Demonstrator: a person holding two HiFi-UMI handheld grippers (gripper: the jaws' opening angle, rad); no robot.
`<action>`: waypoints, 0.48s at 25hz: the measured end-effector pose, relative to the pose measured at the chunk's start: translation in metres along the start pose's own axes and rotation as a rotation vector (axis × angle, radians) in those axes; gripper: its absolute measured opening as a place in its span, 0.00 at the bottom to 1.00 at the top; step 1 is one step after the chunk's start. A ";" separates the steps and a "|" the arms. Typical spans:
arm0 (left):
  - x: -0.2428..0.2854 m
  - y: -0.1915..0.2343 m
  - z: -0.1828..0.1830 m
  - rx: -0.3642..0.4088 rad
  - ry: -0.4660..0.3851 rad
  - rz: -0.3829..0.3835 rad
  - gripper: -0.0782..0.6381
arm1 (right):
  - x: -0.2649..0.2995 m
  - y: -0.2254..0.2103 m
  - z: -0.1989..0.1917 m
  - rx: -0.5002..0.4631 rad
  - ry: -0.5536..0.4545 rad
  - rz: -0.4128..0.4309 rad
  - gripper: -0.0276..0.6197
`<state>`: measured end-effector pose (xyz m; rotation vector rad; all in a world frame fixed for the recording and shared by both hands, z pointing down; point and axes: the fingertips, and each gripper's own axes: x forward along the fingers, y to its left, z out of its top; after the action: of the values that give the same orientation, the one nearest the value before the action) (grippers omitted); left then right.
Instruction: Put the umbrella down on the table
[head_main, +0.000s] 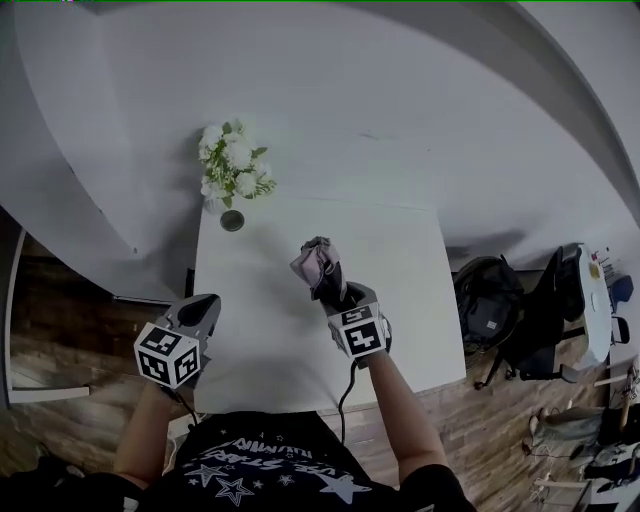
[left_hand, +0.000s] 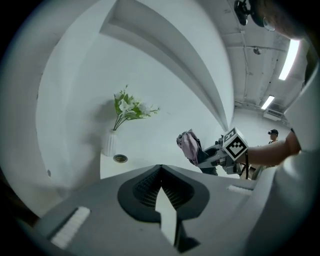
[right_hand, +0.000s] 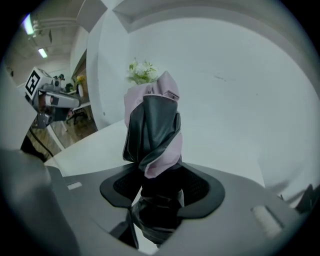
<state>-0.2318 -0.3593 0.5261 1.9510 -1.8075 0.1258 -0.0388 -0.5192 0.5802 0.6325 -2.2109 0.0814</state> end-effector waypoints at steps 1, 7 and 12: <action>0.000 0.001 0.000 -0.008 -0.003 0.023 0.11 | 0.006 -0.003 0.001 -0.050 0.014 0.007 0.42; 0.004 -0.003 -0.001 -0.043 -0.010 0.134 0.11 | 0.041 -0.014 0.005 -0.271 0.079 0.079 0.42; 0.012 -0.011 -0.003 -0.054 -0.009 0.188 0.11 | 0.068 -0.022 0.002 -0.345 0.121 0.125 0.42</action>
<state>-0.2194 -0.3692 0.5308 1.7457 -1.9769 0.1274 -0.0668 -0.5667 0.6253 0.2913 -2.0786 -0.1895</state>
